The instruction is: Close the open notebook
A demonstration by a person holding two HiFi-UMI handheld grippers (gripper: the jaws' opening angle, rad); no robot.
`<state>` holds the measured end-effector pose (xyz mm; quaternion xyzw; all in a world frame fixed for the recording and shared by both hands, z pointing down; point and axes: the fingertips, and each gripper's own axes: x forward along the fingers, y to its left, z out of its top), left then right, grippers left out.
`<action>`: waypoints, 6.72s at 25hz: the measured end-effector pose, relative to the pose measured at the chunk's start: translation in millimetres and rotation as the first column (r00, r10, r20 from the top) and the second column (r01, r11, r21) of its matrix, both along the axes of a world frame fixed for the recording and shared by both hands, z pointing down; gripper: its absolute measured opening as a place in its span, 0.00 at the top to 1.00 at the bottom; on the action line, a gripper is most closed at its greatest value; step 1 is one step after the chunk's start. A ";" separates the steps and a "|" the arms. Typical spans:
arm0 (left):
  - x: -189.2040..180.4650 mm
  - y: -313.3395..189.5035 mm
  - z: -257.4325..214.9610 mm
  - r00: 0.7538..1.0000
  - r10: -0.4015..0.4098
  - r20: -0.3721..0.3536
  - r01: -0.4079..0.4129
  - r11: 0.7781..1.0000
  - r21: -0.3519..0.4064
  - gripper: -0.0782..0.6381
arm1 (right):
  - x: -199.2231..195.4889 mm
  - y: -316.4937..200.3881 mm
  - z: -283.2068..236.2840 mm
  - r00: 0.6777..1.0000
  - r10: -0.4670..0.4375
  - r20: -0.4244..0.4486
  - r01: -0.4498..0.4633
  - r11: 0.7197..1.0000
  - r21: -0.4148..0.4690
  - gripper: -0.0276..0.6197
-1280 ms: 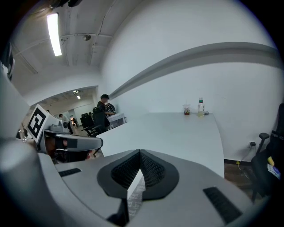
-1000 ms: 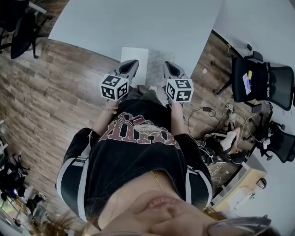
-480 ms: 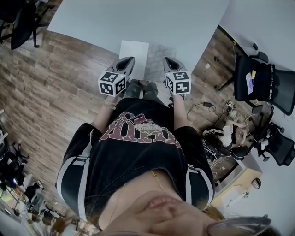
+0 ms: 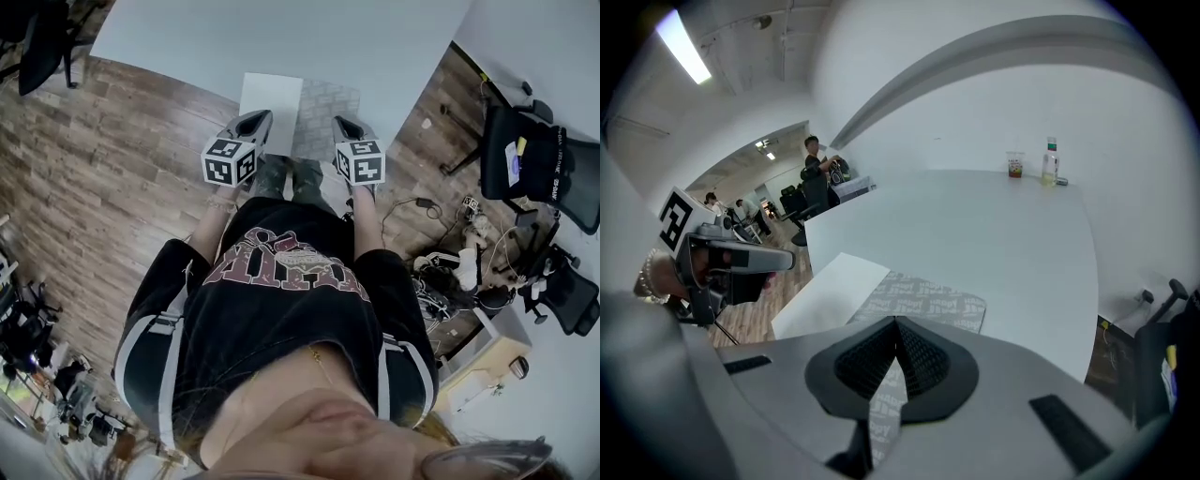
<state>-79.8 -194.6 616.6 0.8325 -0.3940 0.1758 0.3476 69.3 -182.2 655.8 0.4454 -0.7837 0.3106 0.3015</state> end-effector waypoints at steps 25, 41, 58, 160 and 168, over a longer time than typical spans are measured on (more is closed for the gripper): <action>-64.9 7.9 61.7 0.999 -0.034 0.036 0.040 0.981 -0.190 0.73 | -4.0 5.5 57.6 0.996 -0.050 -0.079 0.039 0.990 -0.136 0.93; -82.8 2.2 100.8 0.988 -0.001 -0.156 -0.052 0.941 -0.334 0.62 | -5.0 5.7 55.9 0.999 -0.012 -0.041 0.006 0.989 -0.150 0.93; -76.0 6.2 81.0 0.952 -0.015 -0.307 -0.106 0.921 -0.375 0.81 | -3.5 7.2 56.2 0.999 0.011 -0.042 -0.018 0.989 -0.150 0.93; 186.2 50.2 66.4 0.921 0.060 -0.385 -0.250 0.848 -0.467 0.68 | 81.0 59.8 35.5 0.967 0.190 0.169 -0.163 0.974 -0.158 0.93; 194.3 52.8 77.7 0.922 0.042 -0.384 -0.244 0.833 -0.496 0.73 | 90.9 63.1 39.1 0.968 0.186 0.166 -0.159 0.974 -0.163 0.93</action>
